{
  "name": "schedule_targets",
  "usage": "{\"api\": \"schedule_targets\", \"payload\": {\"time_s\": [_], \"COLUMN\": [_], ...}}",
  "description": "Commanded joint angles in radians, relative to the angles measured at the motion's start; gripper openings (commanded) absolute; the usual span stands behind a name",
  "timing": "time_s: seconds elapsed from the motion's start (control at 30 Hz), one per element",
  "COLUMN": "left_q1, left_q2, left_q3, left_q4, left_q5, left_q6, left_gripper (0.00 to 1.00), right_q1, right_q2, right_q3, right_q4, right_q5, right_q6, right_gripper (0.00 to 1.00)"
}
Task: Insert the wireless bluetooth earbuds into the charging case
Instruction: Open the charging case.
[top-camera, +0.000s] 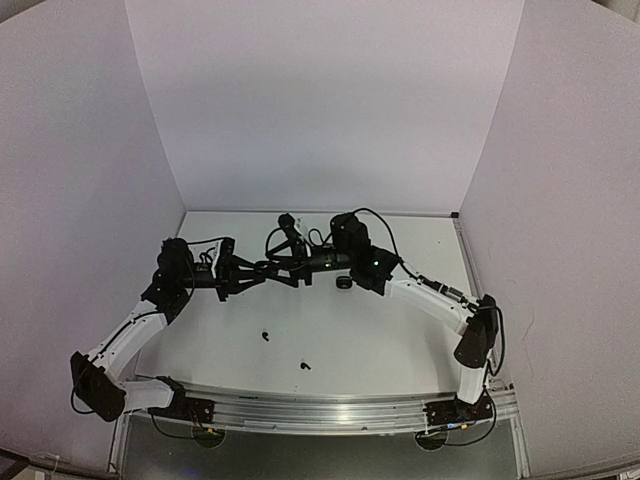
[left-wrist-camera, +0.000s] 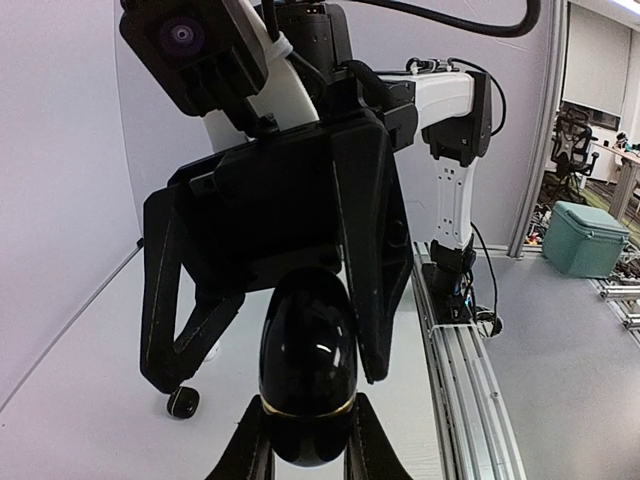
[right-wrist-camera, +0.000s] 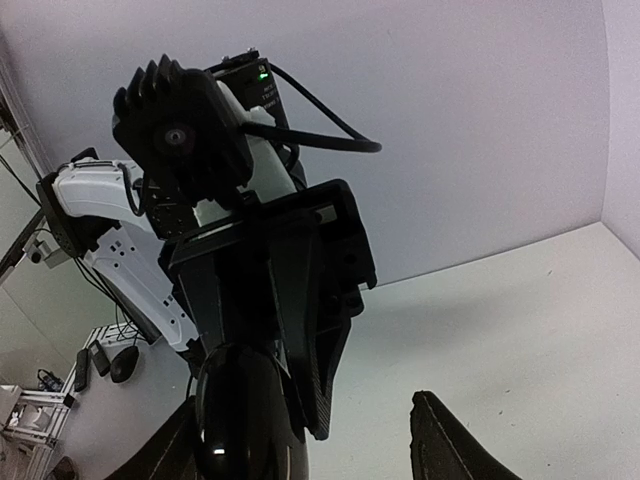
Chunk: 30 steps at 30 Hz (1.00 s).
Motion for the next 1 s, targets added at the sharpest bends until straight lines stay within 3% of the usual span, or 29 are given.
{"api": "schedule_targets", "payload": {"time_s": [0.0, 0.3, 0.57, 0.8, 0.97], "left_q1": [0.006, 0.006, 0.006, 0.006, 0.006], "left_q2": [0.006, 0.005, -0.012, -0.024, -0.031], "left_q3": [0.039, 0.053, 0.060, 0.054, 0.041], "left_q4": [0.040, -0.031, -0.165, -0.171, -0.083], "left_q5": [0.030, 0.042, 0.012, -0.009, -0.030], "left_q6": [-0.017, 0.124, 0.381, 0.429, 0.322], "left_gripper": [0.00, 0.00, 0.00, 0.00, 0.00], "right_q1": [-0.002, -0.005, -0.024, -0.026, -0.026], "right_q2": [0.033, 0.022, 0.033, 0.060, 0.061], "right_q3": [0.075, 0.073, 0.106, 0.117, 0.105], "right_q4": [-0.084, -0.086, -0.085, -0.086, -0.087], "right_q5": [-0.025, 0.037, 0.018, 0.011, 0.000], "right_q6": [-0.033, -0.051, -0.003, 0.017, 0.023], "right_gripper": [0.60, 0.58, 0.56, 0.54, 0.53]}}
